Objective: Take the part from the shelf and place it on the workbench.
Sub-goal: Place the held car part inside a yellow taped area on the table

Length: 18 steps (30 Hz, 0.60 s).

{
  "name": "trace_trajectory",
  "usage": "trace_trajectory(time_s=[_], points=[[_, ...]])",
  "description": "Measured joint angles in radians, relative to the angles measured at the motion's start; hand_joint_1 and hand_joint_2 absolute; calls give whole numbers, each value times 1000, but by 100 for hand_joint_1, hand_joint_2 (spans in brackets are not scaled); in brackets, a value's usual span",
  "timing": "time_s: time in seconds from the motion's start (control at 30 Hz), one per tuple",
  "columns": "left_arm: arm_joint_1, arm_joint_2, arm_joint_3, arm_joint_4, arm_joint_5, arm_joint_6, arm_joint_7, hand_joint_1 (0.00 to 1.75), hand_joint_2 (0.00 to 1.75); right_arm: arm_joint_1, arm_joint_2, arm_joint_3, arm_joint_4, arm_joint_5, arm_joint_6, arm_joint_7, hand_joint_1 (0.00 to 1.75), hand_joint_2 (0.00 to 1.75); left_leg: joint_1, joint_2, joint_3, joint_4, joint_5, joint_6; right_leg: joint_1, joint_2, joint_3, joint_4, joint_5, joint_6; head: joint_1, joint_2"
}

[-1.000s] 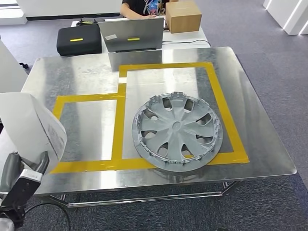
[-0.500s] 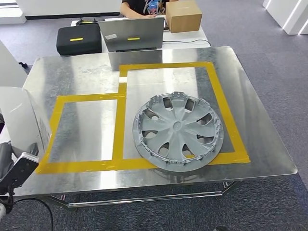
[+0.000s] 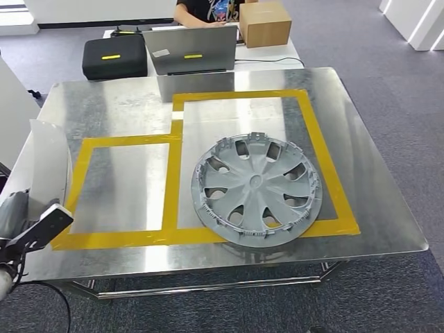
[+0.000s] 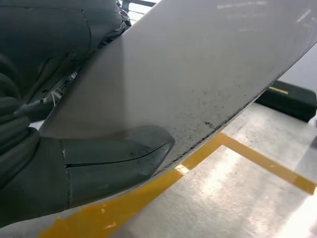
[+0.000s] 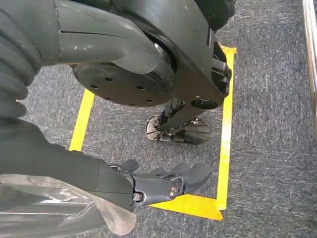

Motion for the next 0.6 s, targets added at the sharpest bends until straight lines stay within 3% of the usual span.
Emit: trace_trajectory(time_s=[0.2,0.33,0.47,0.57,0.6], points=[[-208,0,-158,166,-179,-112,26,175,175,-20,0,18,16,25,22,18,0,175,-1,-1,-2,2,2,1,0,-1,-1,0,2,1,0,0],[-304,-22,-267,252,-214,-119,38,175,175,-30,1,25,28,37,31,24,0,175,-1,1,-3,2,2,1,0,3,-2,0,3,1,0,0],[-340,-28,-308,282,-215,-119,41,0,175,-28,1,29,35,40,32,26,0,0,-1,2,-3,2,2,1,-1,4,-3,0,4,1,0,0],[-354,-29,-328,289,-214,-119,41,0,175,-28,1,31,36,45,32,26,0,0,-1,2,-4,2,2,1,-1,4,-4,0,4,1,0,0],[-357,-30,-334,290,-214,-118,41,0,131,-28,1,31,37,46,32,27,0,0,-1,2,-4,2,2,1,-1,4,-4,0,4,1,0,0]])
